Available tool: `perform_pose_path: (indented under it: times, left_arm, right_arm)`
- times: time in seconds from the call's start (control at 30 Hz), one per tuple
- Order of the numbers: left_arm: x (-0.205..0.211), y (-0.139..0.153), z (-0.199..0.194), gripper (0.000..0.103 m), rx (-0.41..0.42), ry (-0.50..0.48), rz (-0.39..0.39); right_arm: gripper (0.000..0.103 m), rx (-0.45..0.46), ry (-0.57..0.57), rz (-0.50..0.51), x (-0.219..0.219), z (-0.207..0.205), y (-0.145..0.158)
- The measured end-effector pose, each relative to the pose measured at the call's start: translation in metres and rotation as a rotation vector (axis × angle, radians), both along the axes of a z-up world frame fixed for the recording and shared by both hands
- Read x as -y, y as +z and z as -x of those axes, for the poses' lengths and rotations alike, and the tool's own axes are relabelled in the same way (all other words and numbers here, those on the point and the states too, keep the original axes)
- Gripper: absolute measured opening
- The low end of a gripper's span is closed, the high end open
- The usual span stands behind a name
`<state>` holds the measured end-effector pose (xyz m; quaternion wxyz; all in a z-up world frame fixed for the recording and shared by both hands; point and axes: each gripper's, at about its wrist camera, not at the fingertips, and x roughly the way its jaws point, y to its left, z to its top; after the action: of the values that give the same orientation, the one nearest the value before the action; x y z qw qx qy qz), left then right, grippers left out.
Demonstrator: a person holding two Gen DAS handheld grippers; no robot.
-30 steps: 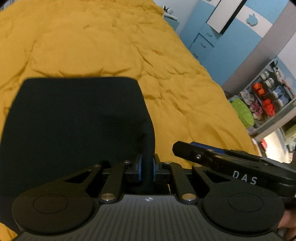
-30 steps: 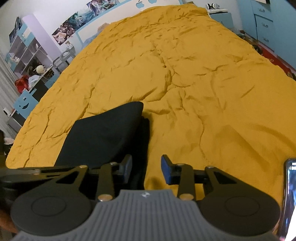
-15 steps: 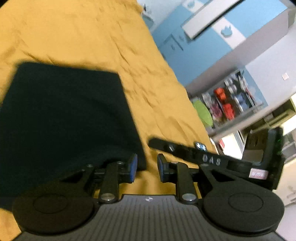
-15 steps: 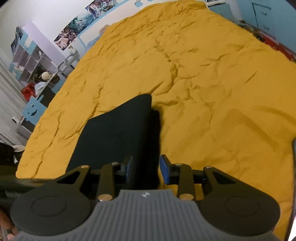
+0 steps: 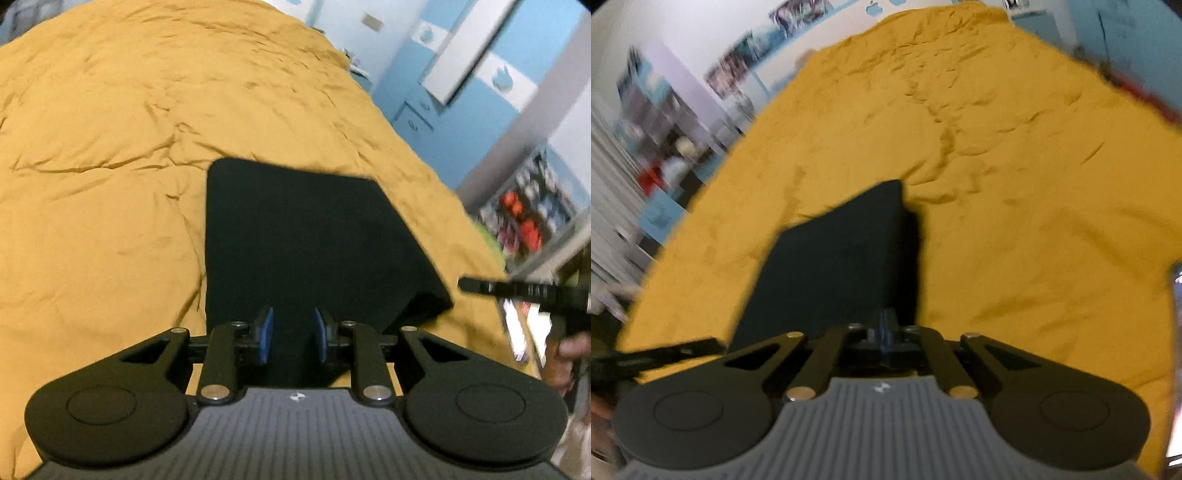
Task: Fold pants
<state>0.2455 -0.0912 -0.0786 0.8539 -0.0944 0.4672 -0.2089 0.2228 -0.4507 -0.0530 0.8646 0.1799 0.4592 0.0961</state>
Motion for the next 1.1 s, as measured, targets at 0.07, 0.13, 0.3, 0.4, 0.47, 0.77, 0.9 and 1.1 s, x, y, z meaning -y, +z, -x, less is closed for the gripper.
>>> perform_pose_path:
  times: [0.07, 0.13, 0.3, 0.4, 0.47, 0.77, 0.9, 1.1]
  left_arm:
    - [0.005, -0.010, 0.004, 0.026, -0.003, -0.021, -0.042]
    - [0.006, -0.017, 0.007, 0.026, -0.004, -0.023, -0.059]
    - [-0.003, -0.020, 0.013, 0.026, -0.018, -0.009, -0.062]
    - [-0.004, -0.019, 0.014, 0.026, -0.029, 0.000, -0.077]
    - [-0.004, -0.021, 0.014, 0.026, -0.032, 0.001, -0.083]
    - [-0.005, -0.023, 0.012, 0.026, -0.039, -0.015, -0.086]
    - [-0.007, -0.029, 0.011, 0.026, -0.050, -0.020, -0.080]
    - [-0.018, -0.040, 0.012, 0.022, -0.086, -0.031, -0.057]
  right_arm:
    - [0.000, -0.013, -0.014, 0.039, -0.001, 0.002, -0.004]
    - [0.000, 0.034, -0.004, 0.021, -0.004, 0.006, 0.003]
    - [0.025, 0.156, 0.100, 0.052, -0.046, 0.004, 0.027]
    - [0.030, 0.181, 0.163, 0.129, -0.077, -0.003, 0.029]
    - [0.030, 0.189, 0.195, 0.205, -0.096, -0.006, 0.024]
    - [0.025, 0.096, 0.224, 0.333, -0.093, 0.011, -0.022]
    - [0.022, 0.096, 0.261, 0.379, -0.089, 0.021, -0.038]
    - [0.022, 0.114, 0.304, 0.409, -0.087, 0.029, -0.049]
